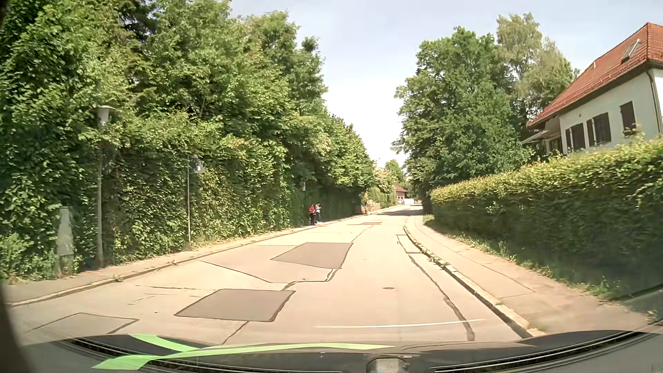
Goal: Follow the waypoints while adhering to traffic rules and regulations
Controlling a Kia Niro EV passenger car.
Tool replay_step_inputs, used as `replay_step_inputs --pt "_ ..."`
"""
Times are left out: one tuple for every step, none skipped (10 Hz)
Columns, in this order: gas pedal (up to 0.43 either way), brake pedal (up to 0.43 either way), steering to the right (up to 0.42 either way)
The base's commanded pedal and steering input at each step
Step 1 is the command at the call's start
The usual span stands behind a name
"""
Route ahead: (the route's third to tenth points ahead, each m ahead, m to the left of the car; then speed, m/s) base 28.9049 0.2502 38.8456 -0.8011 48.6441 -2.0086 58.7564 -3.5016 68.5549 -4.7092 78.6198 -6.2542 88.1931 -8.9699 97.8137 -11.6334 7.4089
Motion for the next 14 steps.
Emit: replay_step_inputs --pt "0.079 0.000 0.011" --pt "0.079 0.000 0.011" --pt "0.079 0.000 0.011" --pt "0.079 0.000 0.012" --pt "0.079 0.000 0.012" --pt "0.079 0.000 0.012" --pt "0.079 0.000 0.012" --pt "0.079 0.000 0.012" --pt "0.079 0.000 0.012" --pt "0.079 0.000 0.012" --pt "0.079 0.000 0.011" --pt "0.079 0.000 0.009" --pt "0.079 0.000 0.008" --pt "0.079 0.000 0.008"
